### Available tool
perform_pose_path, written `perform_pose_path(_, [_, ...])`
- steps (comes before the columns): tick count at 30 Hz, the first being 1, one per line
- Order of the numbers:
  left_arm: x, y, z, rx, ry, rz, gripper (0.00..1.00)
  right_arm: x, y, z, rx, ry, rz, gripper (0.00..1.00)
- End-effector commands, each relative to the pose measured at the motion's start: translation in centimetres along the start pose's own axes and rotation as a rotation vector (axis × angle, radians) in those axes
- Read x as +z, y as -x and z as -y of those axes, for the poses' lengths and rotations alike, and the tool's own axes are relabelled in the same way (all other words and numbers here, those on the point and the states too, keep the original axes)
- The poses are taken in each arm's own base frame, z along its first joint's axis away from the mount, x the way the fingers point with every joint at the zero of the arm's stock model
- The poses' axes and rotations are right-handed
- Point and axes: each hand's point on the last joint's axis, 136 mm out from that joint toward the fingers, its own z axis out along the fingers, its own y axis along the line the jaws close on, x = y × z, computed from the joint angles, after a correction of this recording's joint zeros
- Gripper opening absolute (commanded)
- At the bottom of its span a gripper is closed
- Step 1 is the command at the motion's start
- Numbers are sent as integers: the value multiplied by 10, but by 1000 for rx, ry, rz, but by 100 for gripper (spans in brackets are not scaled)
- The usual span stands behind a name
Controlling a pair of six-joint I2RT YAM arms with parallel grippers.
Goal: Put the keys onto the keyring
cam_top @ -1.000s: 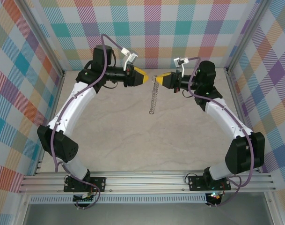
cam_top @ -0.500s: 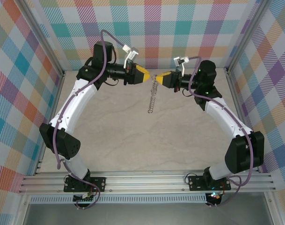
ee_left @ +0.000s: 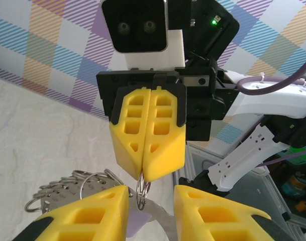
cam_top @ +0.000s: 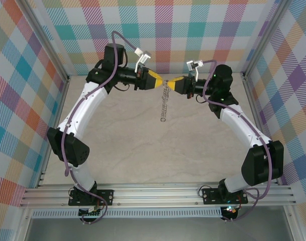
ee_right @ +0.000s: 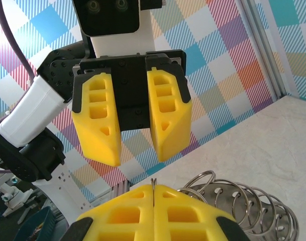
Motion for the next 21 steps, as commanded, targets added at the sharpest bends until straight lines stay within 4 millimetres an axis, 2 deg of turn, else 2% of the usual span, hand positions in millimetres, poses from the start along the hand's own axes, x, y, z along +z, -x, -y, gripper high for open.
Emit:
perform_pose_path(1, [1,6,13,16,-51,-1,29,-1,17,-22,-95,49,19,0])
perform_pose_path(13, [12,2,14,1,-85,-27,28,-3,20,-29,-107,54,25,0])
perform_pose_path(21, [16,-4,15,-8,-102,-45,23,-3,21,-30,-110,53,29,0])
